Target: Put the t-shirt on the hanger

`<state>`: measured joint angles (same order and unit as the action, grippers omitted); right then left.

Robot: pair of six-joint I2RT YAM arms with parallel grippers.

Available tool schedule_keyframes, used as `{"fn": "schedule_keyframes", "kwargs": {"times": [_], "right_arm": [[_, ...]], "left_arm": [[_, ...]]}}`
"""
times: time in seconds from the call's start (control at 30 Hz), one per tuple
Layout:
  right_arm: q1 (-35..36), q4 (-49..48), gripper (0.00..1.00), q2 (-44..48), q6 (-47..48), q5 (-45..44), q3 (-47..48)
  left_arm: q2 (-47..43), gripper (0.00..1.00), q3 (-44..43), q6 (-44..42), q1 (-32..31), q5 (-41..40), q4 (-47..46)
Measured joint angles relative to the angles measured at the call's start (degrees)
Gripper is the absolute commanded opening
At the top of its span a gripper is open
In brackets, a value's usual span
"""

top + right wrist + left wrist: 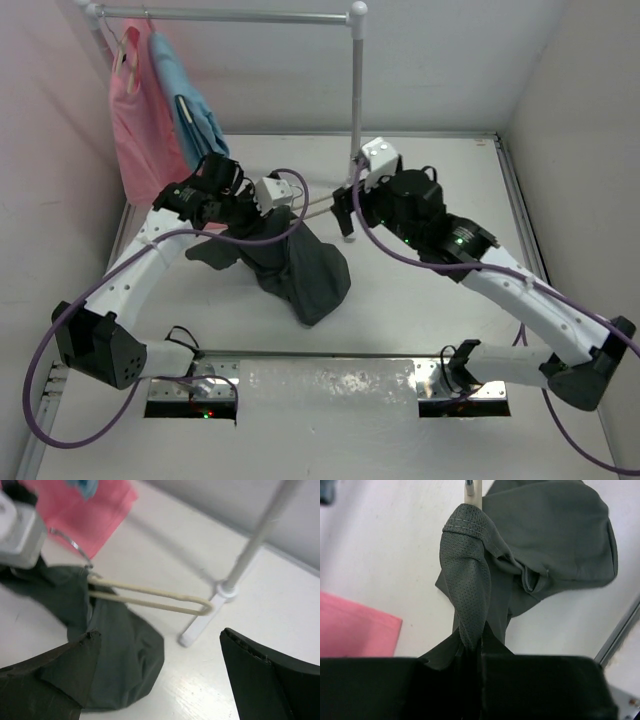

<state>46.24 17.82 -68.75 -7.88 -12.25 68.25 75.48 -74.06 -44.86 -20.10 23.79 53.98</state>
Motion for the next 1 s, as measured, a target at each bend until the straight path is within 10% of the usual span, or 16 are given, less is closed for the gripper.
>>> {"fn": "schedule_keyframes", "kwargs": {"times": [0.07,0.2,0.43,0.8,0.93,1.0], "right_arm": [[-0.15,0.11,0.94,2.25,-1.46,-4.57,1.11],[-0.37,-0.2,0.43,6.16,-3.61,-6.97,1.46],[7.15,-7.04,0.7,-4.02,-6.6,4.9,-12.83],[17.66,-9.49,0.76,-26.67,-1.7,4.44,-6.8],[17.2,-10.16,0.64,-31.91,-0.85,-0.66,-4.76],[16.57,-9.55,0.39,-35.1,-0.76,-3.02,-5.09]], "left_arm": [[-0.5,0.0,1.49,4.15,0.2,-2.03,-2.14],[-0.72,0.0,2.58,10.54,0.22,-4.46,-4.59],[-0.74,0.0,3.76,16.76,0.22,-6.71,-9.11],[-0.48,0.0,3.82,18.36,0.22,-7.69,-12.22],[-0.33,0.0,3.82,18.36,0.22,-7.72,-12.74],[-0.09,0.0,3.82,18.36,0.22,-7.69,-12.83]]}}
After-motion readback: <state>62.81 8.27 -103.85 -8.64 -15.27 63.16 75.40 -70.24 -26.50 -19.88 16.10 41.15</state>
